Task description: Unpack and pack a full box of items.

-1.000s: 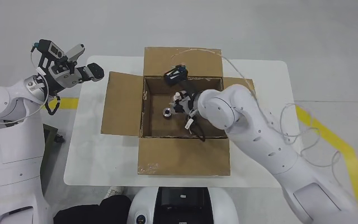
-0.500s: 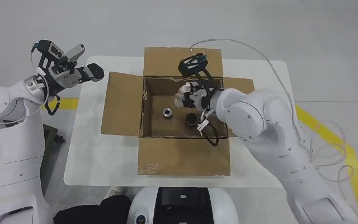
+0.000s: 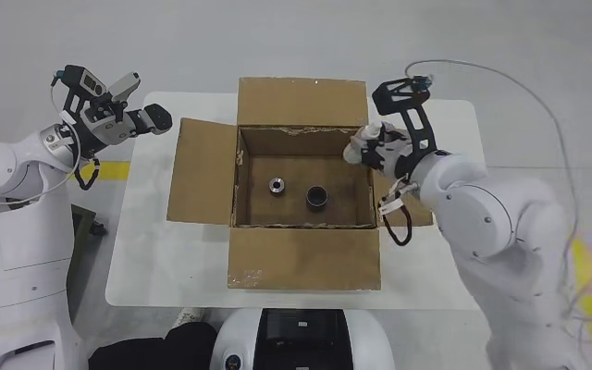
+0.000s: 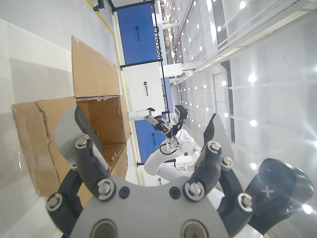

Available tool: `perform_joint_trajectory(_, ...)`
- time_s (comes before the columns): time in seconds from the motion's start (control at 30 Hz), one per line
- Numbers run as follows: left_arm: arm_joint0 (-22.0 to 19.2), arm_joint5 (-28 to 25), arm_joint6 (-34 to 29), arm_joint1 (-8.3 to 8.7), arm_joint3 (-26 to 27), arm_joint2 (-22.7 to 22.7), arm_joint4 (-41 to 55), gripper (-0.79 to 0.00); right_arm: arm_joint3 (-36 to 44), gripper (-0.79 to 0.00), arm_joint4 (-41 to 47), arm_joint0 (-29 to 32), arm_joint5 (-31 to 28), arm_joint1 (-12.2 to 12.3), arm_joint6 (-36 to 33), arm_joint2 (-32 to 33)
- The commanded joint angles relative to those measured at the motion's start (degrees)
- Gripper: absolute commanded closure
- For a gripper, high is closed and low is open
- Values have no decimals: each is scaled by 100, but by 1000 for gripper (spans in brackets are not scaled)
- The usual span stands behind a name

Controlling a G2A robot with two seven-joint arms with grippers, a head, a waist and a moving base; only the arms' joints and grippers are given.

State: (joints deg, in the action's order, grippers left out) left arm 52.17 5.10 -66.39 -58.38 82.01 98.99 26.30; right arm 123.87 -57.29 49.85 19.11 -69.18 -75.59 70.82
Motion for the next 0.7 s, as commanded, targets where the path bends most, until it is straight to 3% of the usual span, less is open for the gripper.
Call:
perform_joint_trajectory(0.0, 0, 0, 0, 0, 0, 0, 0, -785, 47, 0, -84, 151, -61, 36, -31, 267)
perform_joint_trajectory(0.33, 0, 0, 0, 0, 0, 0, 0, -785, 159, 0, -72, 912, -452, 174, 88, 1488)
perform_joint_trajectory(0.67, 0, 0, 0, 0, 0, 0, 0, -785, 20, 0, 198, 1684, -767, 253, 631, 2451)
